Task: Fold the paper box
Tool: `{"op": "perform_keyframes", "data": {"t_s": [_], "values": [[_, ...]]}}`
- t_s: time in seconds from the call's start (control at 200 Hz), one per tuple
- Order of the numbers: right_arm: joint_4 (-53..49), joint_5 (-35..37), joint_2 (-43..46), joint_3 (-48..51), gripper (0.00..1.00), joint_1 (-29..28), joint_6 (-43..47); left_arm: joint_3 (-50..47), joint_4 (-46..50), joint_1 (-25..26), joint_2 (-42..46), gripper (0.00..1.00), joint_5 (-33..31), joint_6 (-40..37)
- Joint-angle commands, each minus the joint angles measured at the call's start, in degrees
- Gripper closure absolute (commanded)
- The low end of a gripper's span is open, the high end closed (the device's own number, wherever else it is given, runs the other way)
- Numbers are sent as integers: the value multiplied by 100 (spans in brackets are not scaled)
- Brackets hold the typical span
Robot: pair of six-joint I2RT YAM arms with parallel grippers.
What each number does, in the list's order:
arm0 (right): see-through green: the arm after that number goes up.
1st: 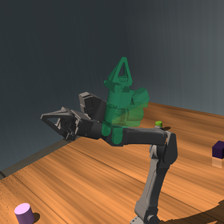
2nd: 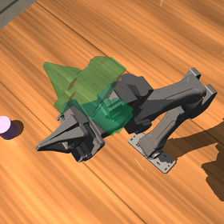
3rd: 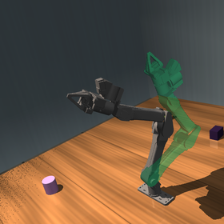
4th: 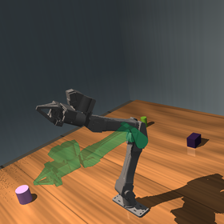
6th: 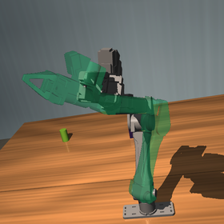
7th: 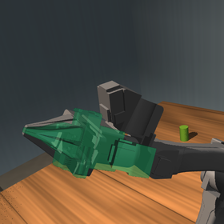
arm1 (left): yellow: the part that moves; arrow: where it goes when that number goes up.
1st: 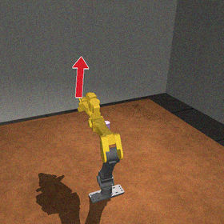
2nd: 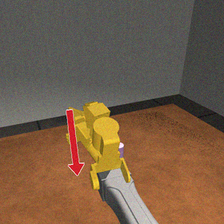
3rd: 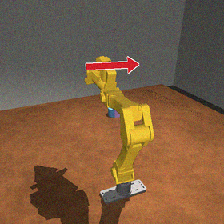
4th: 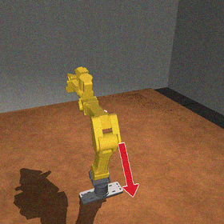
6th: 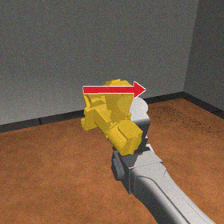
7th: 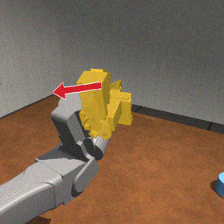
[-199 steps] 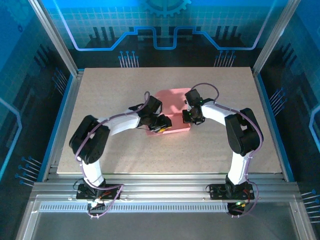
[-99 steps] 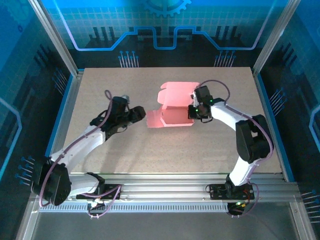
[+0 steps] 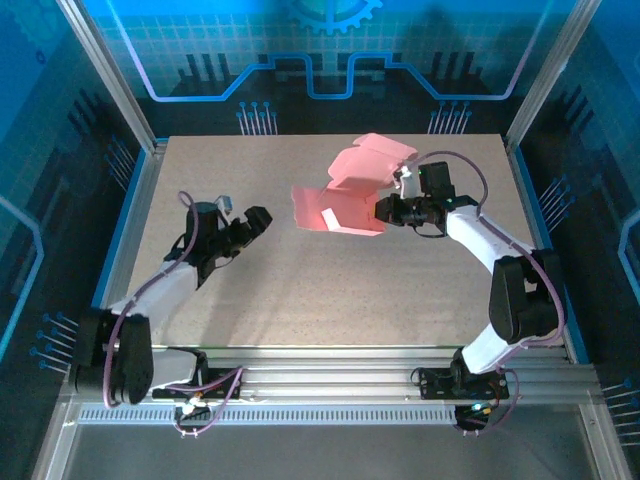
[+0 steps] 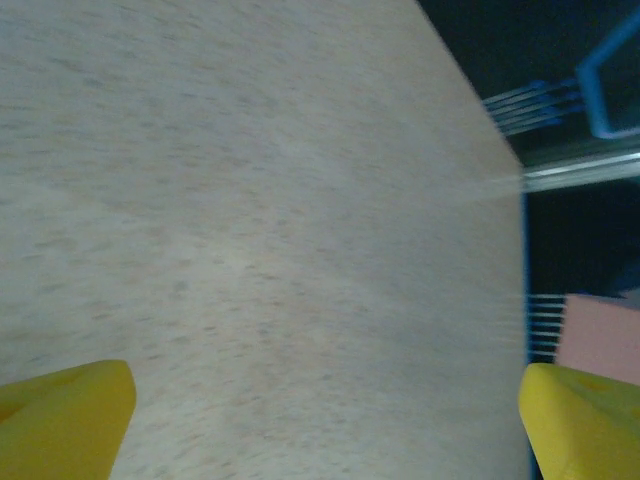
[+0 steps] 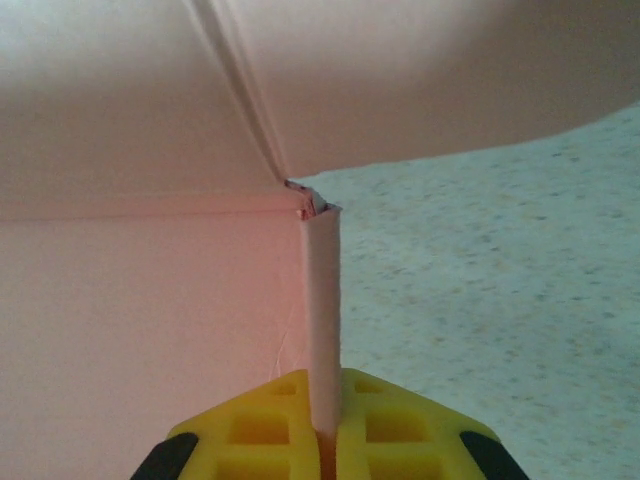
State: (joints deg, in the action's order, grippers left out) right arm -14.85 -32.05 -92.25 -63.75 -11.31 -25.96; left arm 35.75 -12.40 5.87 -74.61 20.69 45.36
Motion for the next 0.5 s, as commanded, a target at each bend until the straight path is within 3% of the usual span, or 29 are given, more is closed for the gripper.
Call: {"op": "perform_keyframes", "data": {"t_s": [0.0, 0.15, 0.345, 0.495], "values": [[120, -845, 16, -15, 100, 114, -129, -39, -1902, 122, -367, 2, 1204, 573], [103, -821, -73, 20, 100, 143, -199, 149, -2463, 578, -575, 10, 1464, 551], [-22, -684, -174, -36, 100, 138, -178, 360, -2488, 1021, -769, 26, 1569, 507], [-402, -273, -257, -188, 100, 86, 59, 466, -2165, 1176, -700, 26, 1501, 210]]}}
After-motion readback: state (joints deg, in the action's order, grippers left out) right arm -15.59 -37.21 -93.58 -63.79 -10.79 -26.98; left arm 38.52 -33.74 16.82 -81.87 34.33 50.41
